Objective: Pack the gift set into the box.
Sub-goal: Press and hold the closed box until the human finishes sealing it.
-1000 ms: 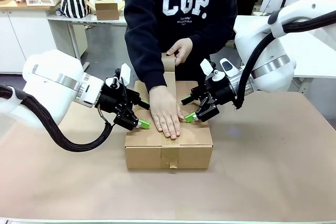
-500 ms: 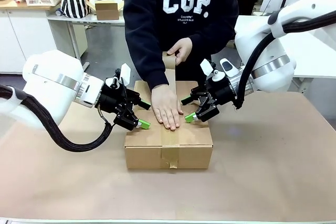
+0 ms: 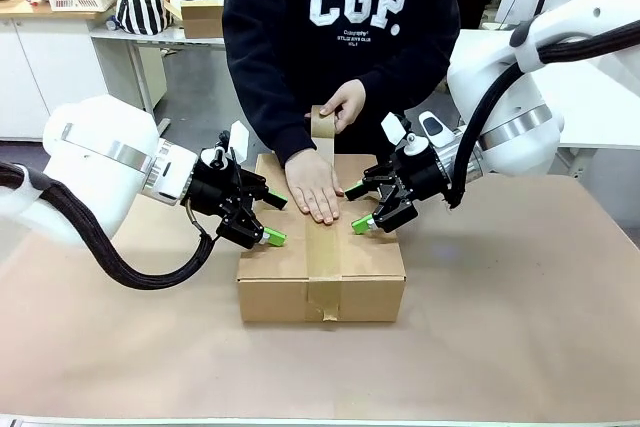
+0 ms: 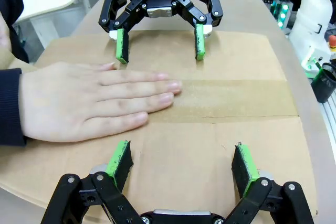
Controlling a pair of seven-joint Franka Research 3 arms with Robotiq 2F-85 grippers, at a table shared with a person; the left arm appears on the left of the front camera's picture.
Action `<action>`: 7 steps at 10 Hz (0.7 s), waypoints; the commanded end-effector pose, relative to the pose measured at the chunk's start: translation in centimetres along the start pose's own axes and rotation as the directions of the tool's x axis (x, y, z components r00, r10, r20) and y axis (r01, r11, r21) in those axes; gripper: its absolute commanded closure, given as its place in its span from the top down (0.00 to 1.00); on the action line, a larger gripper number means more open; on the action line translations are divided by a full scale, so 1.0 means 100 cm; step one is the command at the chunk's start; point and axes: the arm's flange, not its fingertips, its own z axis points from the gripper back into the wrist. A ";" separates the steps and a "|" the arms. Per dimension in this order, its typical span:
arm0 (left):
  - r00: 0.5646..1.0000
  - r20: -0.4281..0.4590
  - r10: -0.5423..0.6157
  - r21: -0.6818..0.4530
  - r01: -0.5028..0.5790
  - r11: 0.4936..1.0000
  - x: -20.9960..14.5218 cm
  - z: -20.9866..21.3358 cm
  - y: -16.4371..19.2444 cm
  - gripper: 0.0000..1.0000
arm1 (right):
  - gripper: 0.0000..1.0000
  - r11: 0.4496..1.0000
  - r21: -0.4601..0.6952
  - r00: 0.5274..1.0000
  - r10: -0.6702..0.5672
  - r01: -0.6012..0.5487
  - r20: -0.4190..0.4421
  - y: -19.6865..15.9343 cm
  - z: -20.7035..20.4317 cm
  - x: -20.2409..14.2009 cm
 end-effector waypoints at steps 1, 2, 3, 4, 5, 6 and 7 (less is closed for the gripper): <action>1.000 0.002 0.005 -0.008 -0.005 1.000 -0.004 0.000 -0.002 1.00 | 1.00 1.000 -0.002 1.000 -0.003 0.003 -0.003 0.000 -0.001 -0.002; 1.000 0.002 0.005 -0.008 -0.005 1.000 -0.004 0.000 -0.002 1.00 | 1.00 1.000 -0.002 1.000 -0.003 0.003 -0.003 0.000 -0.001 -0.002; 1.000 0.002 0.005 -0.008 -0.005 1.000 -0.004 0.000 -0.002 1.00 | 1.00 1.000 -0.002 1.000 -0.003 0.003 -0.003 0.000 -0.001 -0.002; 1.000 0.002 0.005 -0.008 -0.005 1.000 -0.004 0.000 -0.002 1.00 | 1.00 1.000 -0.002 1.000 -0.003 0.003 -0.003 0.000 -0.001 -0.002; 1.000 0.002 0.005 -0.008 -0.005 1.000 -0.004 0.000 -0.002 1.00 | 1.00 1.000 -0.002 1.000 -0.003 0.003 -0.003 0.000 -0.001 -0.002; 1.000 0.002 0.005 -0.008 -0.005 1.000 -0.004 0.000 -0.002 1.00 | 1.00 1.000 -0.002 1.000 -0.003 0.003 -0.003 0.000 -0.001 -0.002; 1.000 0.002 0.005 -0.008 -0.005 1.000 -0.004 0.000 -0.002 1.00 | 1.00 1.000 -0.002 1.000 -0.003 0.003 -0.003 0.000 -0.001 -0.002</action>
